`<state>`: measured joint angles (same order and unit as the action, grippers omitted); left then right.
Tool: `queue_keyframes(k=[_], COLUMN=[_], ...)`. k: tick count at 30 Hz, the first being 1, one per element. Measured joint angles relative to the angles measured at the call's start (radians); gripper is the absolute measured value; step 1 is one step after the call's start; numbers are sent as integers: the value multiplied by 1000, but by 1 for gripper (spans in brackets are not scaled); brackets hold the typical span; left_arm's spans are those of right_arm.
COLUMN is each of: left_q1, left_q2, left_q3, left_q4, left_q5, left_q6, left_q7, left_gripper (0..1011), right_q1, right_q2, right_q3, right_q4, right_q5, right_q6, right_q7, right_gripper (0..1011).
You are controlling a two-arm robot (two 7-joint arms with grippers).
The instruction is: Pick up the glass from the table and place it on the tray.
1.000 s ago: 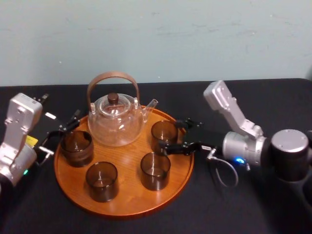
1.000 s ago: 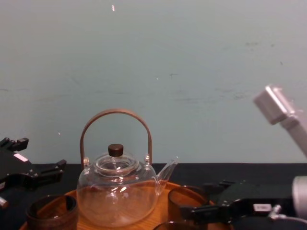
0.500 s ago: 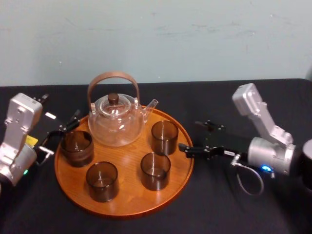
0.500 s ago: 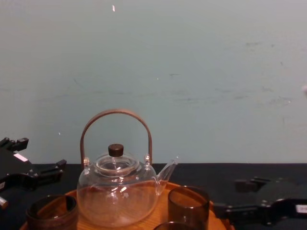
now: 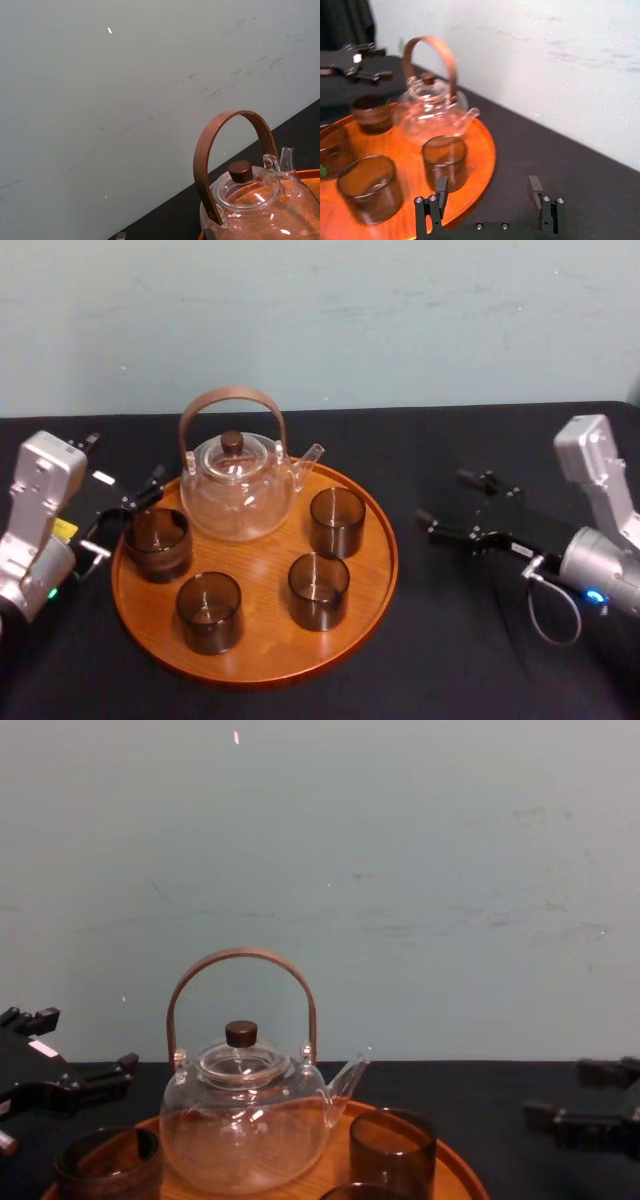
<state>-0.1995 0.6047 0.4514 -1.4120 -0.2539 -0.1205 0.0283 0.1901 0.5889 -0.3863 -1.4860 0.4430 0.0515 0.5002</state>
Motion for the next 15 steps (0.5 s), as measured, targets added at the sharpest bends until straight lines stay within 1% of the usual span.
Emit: queue_keyframes(k=[1,5,9,15], left_q1=[0,0,0,0], left_q2=[0,0,0,0], left_q3=[0,0,0,0], left_q4=[0,0,0,0], left_q5=[0,0,0,0], left_q6=[0,0,0,0], left_q7=[0,0,0,0], left_gripper=[1001,1001,1001,1001], right_q1=[-16,-56,-80,-103], right_q2=[-3,-19,-38,-61], right_q3=[16,62,91,121], right_q4=[-8,-23,-26,-24], right_q5=[0,-6,-22,-35], right_q6=[-16,-52,-71,-79], right_q7=[-21,-82,-132,-169], right_gripper=[1002,1002,1003,1002])
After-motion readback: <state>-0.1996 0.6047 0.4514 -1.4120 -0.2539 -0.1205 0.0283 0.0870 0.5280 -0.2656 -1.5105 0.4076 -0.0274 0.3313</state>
